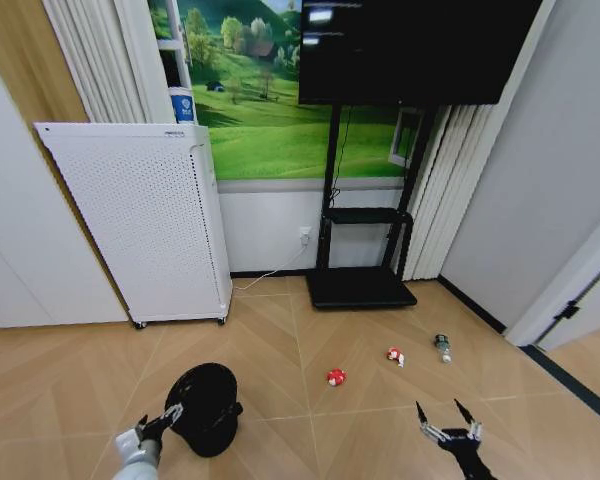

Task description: Pick up the trash bin and place the garbage on the floor into it.

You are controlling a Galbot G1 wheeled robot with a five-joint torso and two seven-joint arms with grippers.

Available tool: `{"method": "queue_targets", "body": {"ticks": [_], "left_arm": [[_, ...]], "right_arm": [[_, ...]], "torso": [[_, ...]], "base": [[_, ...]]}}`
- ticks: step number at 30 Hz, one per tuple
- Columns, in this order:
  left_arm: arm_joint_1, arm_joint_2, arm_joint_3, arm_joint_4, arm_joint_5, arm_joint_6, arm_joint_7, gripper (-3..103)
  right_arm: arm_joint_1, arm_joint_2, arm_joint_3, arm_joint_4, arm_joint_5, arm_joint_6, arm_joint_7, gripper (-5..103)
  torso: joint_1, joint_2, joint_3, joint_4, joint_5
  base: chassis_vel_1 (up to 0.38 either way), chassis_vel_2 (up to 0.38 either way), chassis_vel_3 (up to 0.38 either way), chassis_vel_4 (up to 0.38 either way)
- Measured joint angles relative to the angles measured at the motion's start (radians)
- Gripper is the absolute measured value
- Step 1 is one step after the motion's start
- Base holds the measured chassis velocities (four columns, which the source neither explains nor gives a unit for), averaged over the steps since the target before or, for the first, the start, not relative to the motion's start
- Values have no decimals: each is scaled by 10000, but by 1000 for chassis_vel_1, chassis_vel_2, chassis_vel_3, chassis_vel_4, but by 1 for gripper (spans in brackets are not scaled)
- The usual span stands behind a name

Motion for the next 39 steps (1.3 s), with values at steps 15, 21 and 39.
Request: {"method": "queue_targets", "body": {"ticks": [15,21,39], "left_arm": [[445,-300,-388,-336,147,-70,-65,28],[634,-458,-522,-401,387,-202,43,8],[1104,193,-1248,-1691,500,-485,-168,7]], "right_arm": [[-148,-94,139,364,133,175,-15,100],[-173,-110,233,449,93,352,-16,100],[-81,-48,378,693,-112,636,0,100]], "torso": [[1,3,1,0,0],[1,3,2,0,0],[2,3,3,0,-1]], "base": [[0,0,0,0],[0,0,0,0],[0,0,0,0]]}}
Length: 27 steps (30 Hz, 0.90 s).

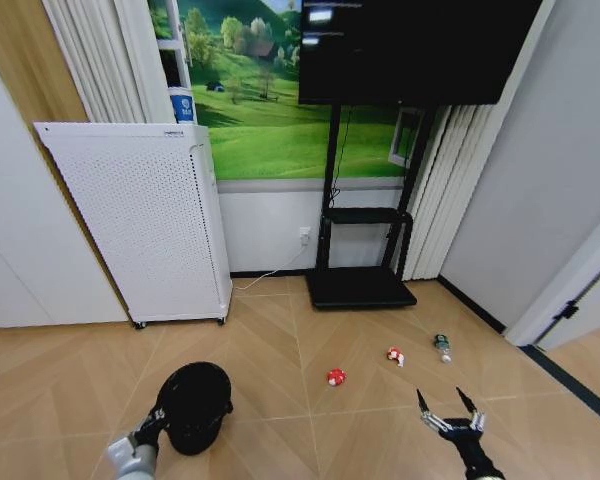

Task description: Pick up the trash bin and place the garbage on the floor into it.

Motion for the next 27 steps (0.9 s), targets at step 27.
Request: {"method": "queue_targets", "body": {"ticks": [27], "left_arm": [[2523,498,-1314,-2241,281,-80,-9,7]], "right_arm": [[632,-488,-587,-834,543,-408,-593,100]], "torso": [[-1,2,0,1,1]], "base": [[-64,58,61,-59]]}}
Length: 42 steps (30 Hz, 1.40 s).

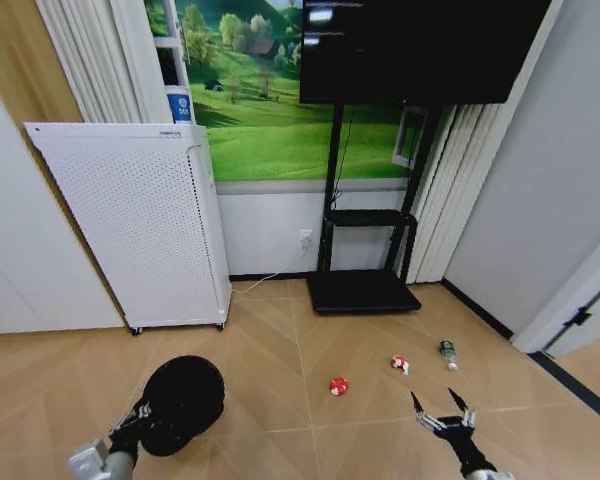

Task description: Pick up the trash bin and place the garbage on the floor into it.

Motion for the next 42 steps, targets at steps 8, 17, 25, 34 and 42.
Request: {"method": "queue_targets", "body": {"ticks": [8,17,25,34,42], "left_arm": [[86,-183,49,25,148,-37,-11,7],[105,-193,18,15,157,-52,-22,7],[162,-351,41,14,236,-66,-23,7],[301,-424,-17,-95,303,-107,-4,7],[430,-524,-4,-105,439,-168,122,7]], "right_arm": [[179,-3,-100,-331,181,277,-394,100],[316,32,-192,-473,190,645,-563,100],[224,216,-244,-363,-500,889,-448,100],[53,203,-134,-81,-649,813,-722,100],[-93,358,4,-273,-662,925,-1078,100]], "torso": [[5,-3,4,2,-3],[4,-3,2,-4,1],[-2,-1,-1,-3,0],[1,-2,0,0,-2],[0,0,-1,-3,-3]], "base": [[-267,200,275,-184],[-217,-80,192,96],[-121,-222,131,192],[12,29,2,-36],[-26,-12,32,5]]}}
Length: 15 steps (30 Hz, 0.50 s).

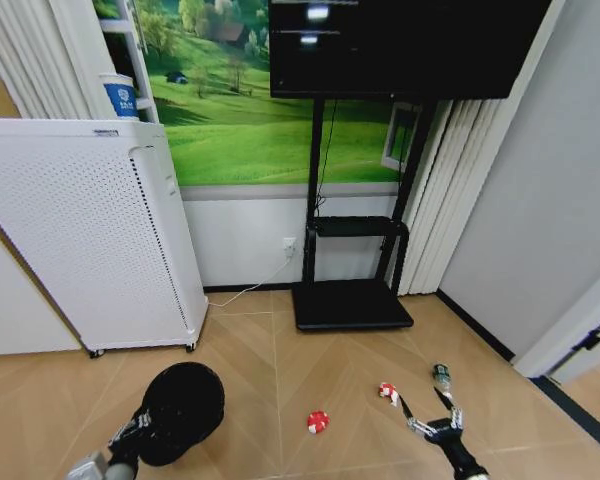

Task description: Pick up the trash bin and place the garbage on the floor into it.

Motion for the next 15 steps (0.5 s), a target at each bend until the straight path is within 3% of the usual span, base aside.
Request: {"method": "queue_targets", "body": {"ticks": [5,15], "left_arm": [[16,-74,70,0,74,-37,44,7],[67,-87,152,67,192,-82,100,7]], "right_arm": [[-95,101,92,-156,-637,58,276,100],[-100,250,76,12,-1056,-141,844,100]], "torso": [[0,0,0,3,4],[0,0,2,6,6]], "base": [[-159,29,173,-41],[-207,216,199,-209]]}}
